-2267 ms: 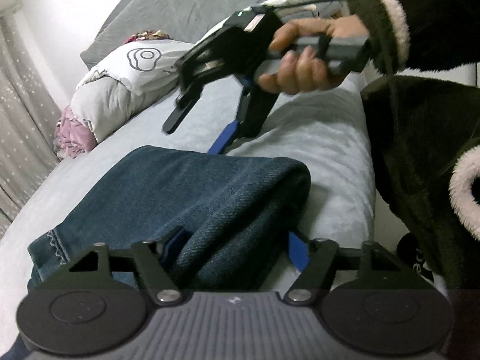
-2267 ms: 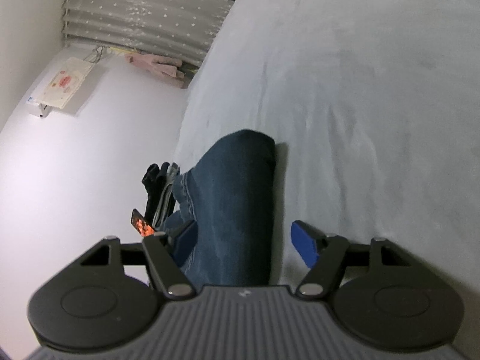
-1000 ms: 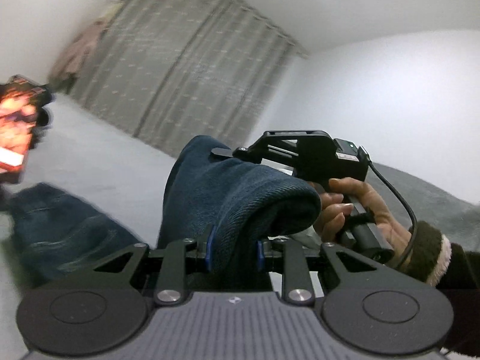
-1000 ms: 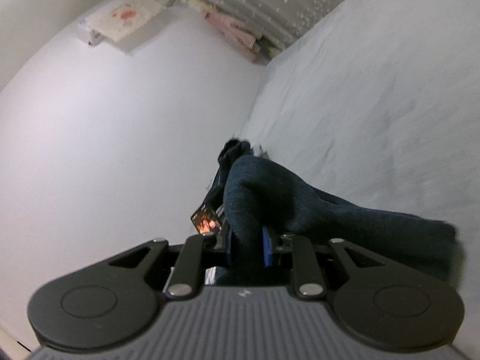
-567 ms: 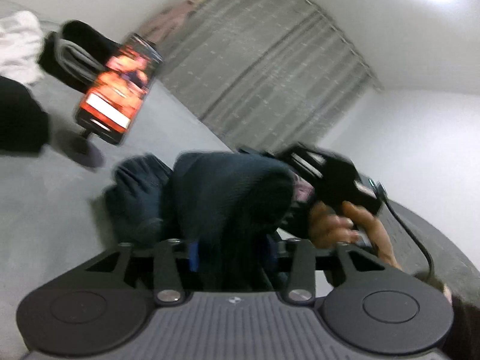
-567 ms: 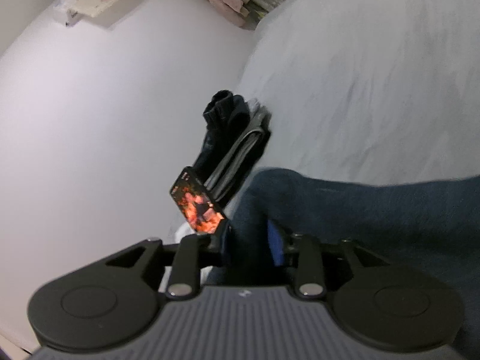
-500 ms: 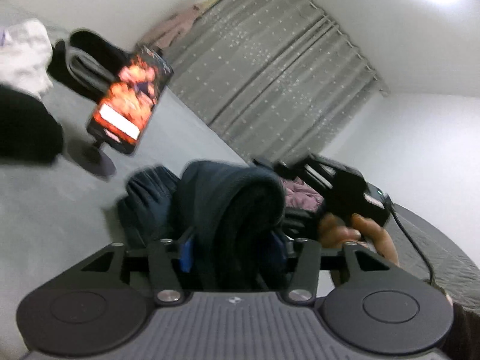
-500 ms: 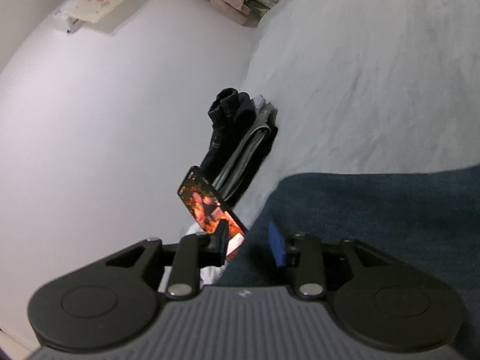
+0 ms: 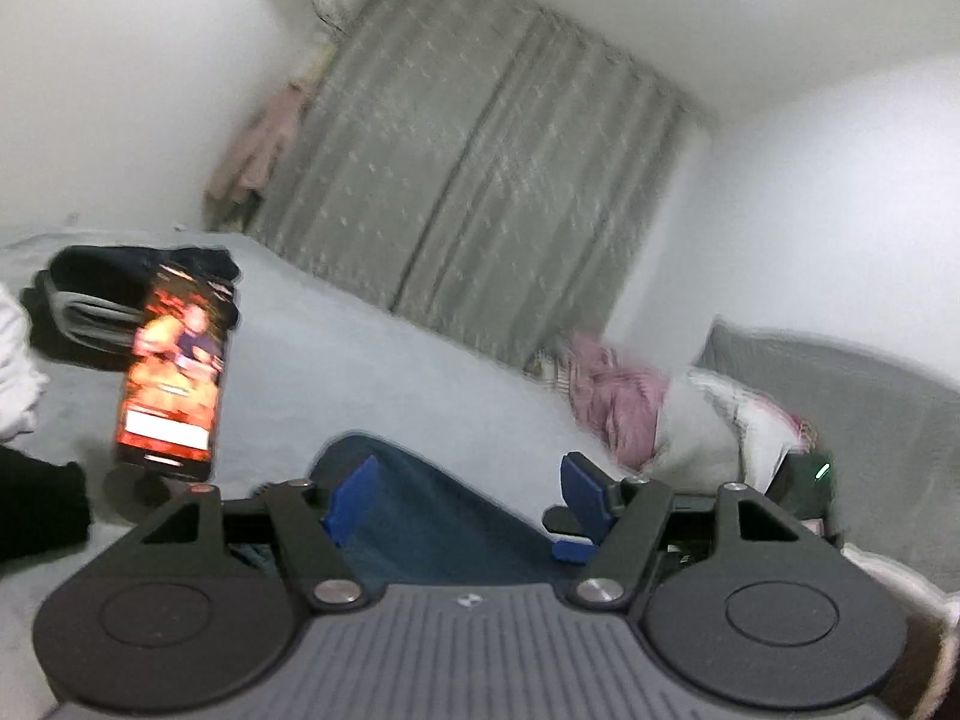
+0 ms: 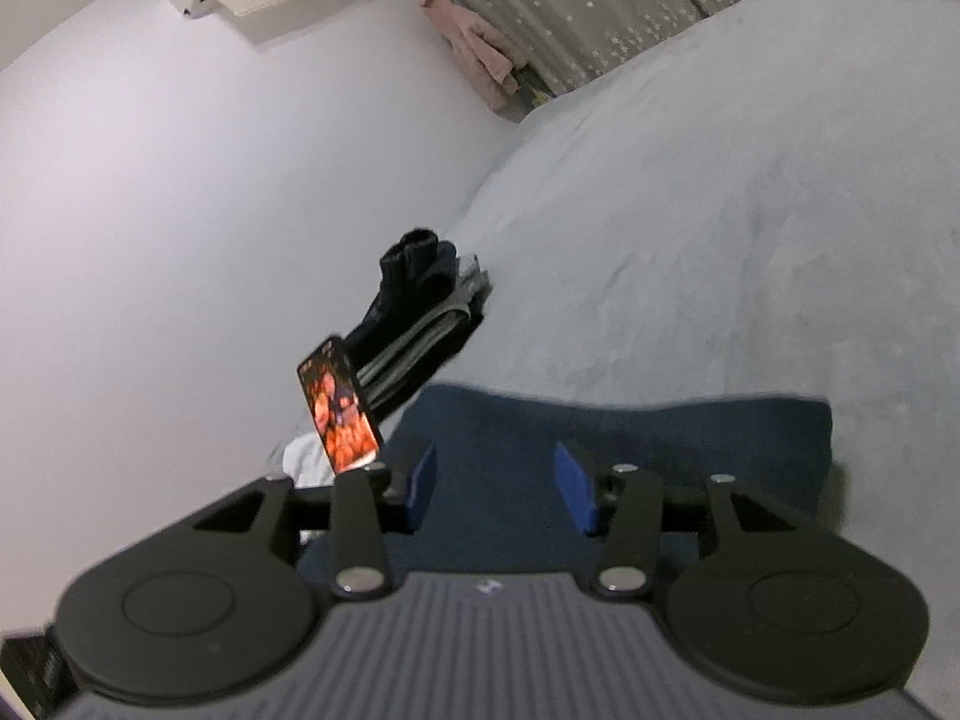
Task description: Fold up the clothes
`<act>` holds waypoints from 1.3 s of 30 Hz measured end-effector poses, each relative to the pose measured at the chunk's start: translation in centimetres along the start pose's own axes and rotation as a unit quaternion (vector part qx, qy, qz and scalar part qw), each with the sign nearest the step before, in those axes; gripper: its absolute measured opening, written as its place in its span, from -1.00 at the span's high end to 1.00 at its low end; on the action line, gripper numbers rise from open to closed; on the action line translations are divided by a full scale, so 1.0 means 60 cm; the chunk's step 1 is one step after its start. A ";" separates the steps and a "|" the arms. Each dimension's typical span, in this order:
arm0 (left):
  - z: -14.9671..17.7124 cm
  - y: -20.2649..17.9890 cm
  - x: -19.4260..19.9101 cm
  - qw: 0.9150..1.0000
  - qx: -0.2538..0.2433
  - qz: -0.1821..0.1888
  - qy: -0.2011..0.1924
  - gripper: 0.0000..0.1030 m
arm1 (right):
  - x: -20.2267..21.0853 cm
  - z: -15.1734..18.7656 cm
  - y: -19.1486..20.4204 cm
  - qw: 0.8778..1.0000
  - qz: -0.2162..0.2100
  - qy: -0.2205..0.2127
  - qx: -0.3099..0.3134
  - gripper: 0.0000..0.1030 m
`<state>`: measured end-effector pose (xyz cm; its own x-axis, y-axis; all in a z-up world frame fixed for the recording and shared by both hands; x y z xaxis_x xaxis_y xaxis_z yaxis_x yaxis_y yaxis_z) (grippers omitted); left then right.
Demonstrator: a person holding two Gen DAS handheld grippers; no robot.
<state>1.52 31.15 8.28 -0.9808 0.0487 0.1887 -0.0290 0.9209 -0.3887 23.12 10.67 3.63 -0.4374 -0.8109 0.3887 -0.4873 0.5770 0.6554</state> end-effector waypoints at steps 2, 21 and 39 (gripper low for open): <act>0.020 0.009 -0.019 0.999 -0.011 -0.020 0.024 -0.29 | 0.000 0.019 0.009 0.999 0.009 0.003 0.031 -0.01; 0.076 0.138 -0.023 0.985 0.028 -0.147 0.085 -0.42 | -0.066 0.039 -0.034 0.988 0.090 -0.016 0.128 -0.13; 0.114 0.183 -0.054 0.971 0.176 -0.088 0.134 -0.15 | 0.012 0.121 -0.117 0.996 0.072 0.011 -0.048 -0.43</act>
Point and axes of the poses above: each gripper's, at about its wrist camera, not at the fingertips, and x roughly against the way its jaws point, y to its left, z to its underside, the point moved 6 cm from there along -x, roughly the way its jaws point, and after that the axes turned 2 degrees about -y, right-handed, at the moved point
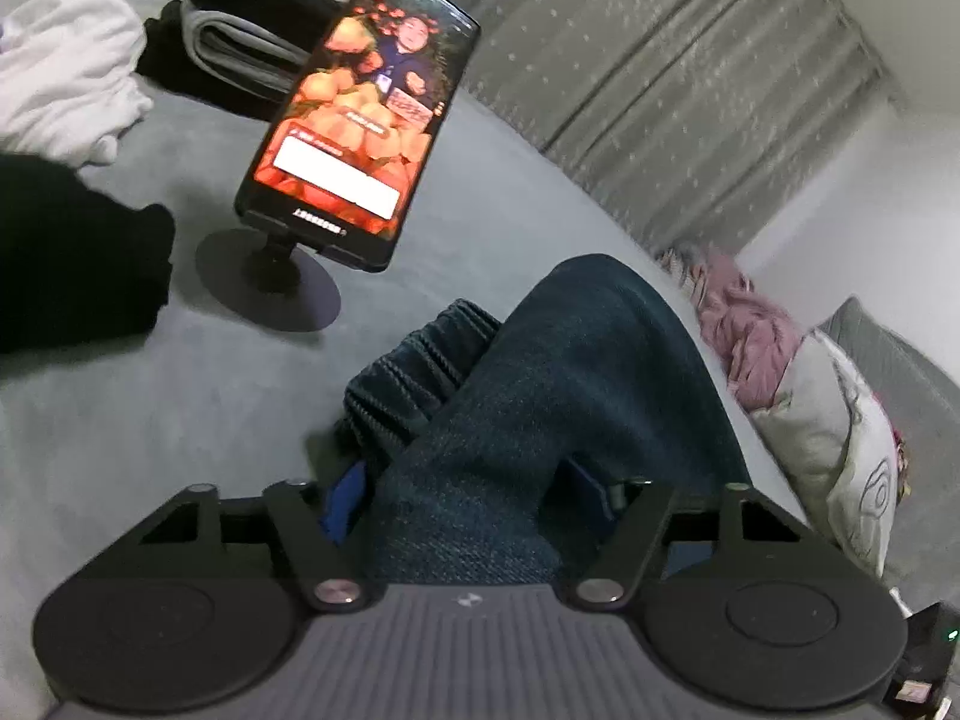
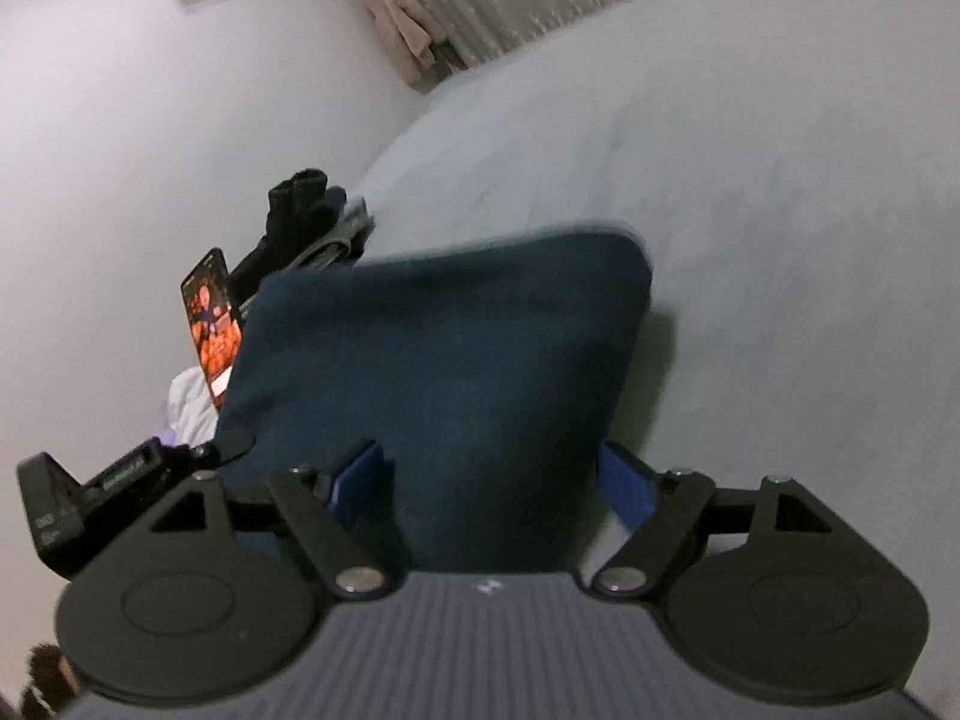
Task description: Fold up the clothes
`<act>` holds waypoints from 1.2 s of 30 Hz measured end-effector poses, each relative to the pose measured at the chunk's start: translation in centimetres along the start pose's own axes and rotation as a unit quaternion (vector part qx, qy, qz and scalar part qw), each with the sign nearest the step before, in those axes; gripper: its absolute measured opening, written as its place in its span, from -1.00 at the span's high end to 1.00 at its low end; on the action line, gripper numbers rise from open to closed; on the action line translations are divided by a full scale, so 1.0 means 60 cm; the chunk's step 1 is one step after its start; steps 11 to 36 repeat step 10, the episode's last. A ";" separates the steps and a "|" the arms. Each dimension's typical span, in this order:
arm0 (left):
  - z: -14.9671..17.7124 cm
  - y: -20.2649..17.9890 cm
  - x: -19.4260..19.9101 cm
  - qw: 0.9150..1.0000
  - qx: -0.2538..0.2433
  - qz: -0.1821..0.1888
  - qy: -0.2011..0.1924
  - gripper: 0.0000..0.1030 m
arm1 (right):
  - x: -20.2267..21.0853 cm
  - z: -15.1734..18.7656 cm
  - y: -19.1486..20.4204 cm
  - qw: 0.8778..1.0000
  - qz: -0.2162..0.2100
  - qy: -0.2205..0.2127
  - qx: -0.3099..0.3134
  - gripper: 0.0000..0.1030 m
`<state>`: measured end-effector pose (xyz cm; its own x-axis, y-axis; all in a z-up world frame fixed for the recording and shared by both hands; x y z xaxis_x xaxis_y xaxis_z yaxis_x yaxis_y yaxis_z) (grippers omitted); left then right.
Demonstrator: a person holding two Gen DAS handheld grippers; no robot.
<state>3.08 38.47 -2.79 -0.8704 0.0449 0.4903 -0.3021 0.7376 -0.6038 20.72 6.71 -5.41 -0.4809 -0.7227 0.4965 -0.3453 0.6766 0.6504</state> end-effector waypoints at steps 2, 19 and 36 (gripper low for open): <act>0.002 -0.005 0.009 1.000 0.001 0.004 -0.008 0.00 | -0.007 0.004 -0.001 1.000 -0.011 -0.012 -0.014 -0.20; 0.010 -0.080 0.044 0.998 0.013 0.053 -0.035 0.33 | 0.056 -0.026 0.017 0.998 -0.036 -0.050 -0.005 0.36; 0.010 -0.080 0.044 0.998 0.013 0.053 -0.035 0.33 | 0.056 -0.026 0.017 0.998 -0.036 -0.050 -0.005 0.36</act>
Point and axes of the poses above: each gripper's, at about its wrist camera, not at the fingertips, and x roughly against the way its jaws point, y to its left, z to its underside, the point moved 6 cm from there along -x, roughly the way its jaws point, and after that the axes turned 2 degrees about -y, right-handed, at the moved point
